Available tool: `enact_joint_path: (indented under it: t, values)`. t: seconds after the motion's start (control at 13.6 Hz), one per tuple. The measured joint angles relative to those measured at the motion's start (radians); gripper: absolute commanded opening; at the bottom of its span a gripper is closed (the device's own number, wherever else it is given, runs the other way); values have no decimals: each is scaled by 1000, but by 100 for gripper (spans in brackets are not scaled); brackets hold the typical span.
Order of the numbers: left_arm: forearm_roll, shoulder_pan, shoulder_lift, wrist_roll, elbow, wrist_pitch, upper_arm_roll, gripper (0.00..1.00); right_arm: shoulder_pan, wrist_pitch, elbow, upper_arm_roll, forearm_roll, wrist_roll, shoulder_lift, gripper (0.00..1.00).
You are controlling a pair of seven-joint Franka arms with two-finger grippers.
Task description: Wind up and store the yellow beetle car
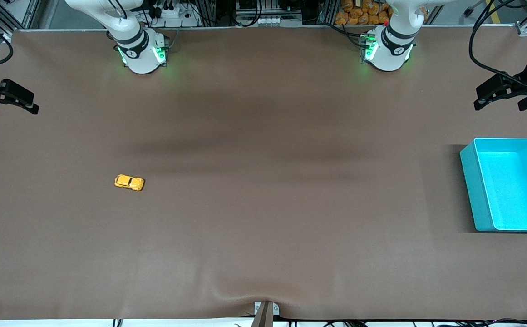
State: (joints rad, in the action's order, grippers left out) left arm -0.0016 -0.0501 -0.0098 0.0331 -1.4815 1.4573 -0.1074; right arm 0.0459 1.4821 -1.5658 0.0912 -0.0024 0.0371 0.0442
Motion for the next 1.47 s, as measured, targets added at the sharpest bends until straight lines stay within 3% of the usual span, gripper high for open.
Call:
enact_joint_path:
  t: [1.47]
  values:
    - [-83, -17, 0, 1, 3, 0, 3, 100, -1, 1, 0, 1, 0, 0, 0, 100]
